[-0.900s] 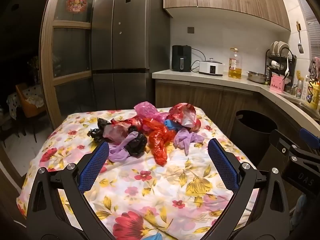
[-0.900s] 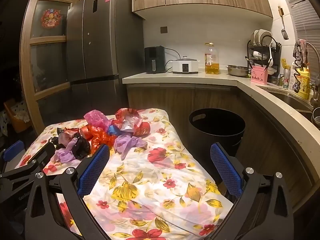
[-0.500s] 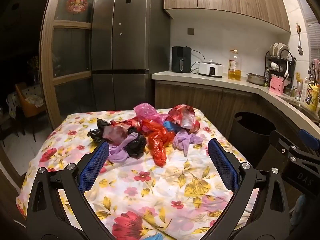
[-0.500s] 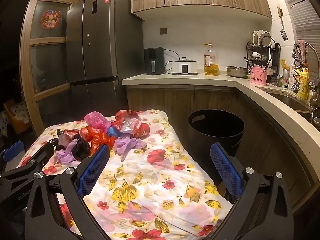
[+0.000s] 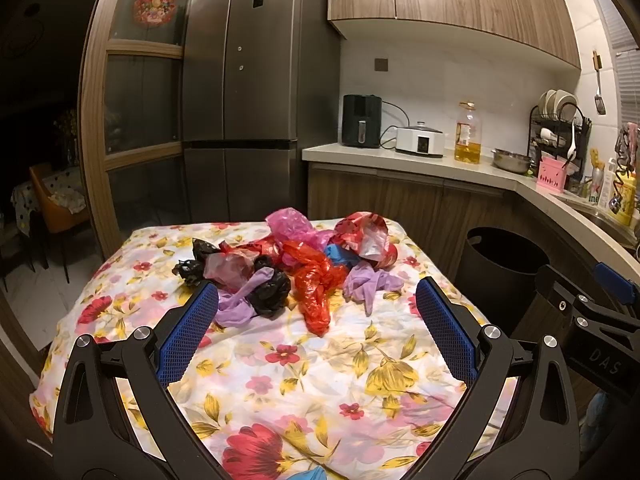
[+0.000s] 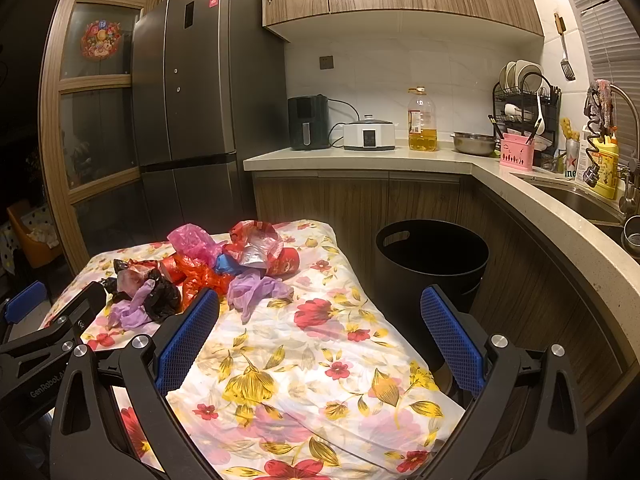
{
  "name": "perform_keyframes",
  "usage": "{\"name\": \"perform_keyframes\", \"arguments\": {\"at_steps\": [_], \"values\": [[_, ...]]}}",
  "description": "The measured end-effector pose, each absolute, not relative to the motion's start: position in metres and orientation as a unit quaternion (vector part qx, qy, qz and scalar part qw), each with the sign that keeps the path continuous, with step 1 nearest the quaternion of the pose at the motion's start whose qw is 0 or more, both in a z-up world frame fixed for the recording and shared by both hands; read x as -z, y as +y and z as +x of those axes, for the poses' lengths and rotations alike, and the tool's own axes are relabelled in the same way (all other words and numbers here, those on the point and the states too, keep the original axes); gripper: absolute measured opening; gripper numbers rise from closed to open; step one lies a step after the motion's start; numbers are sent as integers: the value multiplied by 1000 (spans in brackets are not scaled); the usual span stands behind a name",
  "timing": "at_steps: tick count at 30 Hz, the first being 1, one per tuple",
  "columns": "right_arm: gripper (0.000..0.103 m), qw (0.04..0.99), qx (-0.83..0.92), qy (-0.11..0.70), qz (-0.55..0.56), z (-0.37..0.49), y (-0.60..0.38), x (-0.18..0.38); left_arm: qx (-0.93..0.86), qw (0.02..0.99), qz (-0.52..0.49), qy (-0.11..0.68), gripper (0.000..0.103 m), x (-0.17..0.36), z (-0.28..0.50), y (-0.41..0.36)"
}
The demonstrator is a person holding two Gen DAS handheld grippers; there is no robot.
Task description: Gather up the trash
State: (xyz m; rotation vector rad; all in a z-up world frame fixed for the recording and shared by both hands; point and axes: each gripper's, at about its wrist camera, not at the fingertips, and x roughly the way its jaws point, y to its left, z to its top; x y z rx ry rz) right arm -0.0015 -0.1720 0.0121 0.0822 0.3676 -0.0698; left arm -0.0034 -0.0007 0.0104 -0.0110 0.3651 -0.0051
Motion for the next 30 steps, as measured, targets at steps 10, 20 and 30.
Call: {"name": "perform_keyframes", "arguments": {"at_steps": [10, 20, 30], "values": [[98, 982, 35, 183, 41, -2, -173, -12, 3, 983, -6, 182, 98, -9, -3, 0], [98, 982, 35, 182, 42, -2, -173, -12, 3, 983, -8, 182, 98, -10, -3, 0], [98, 982, 35, 183, 42, -2, -174, -13, 4, 983, -9, 182, 98, -10, -4, 0]]}}
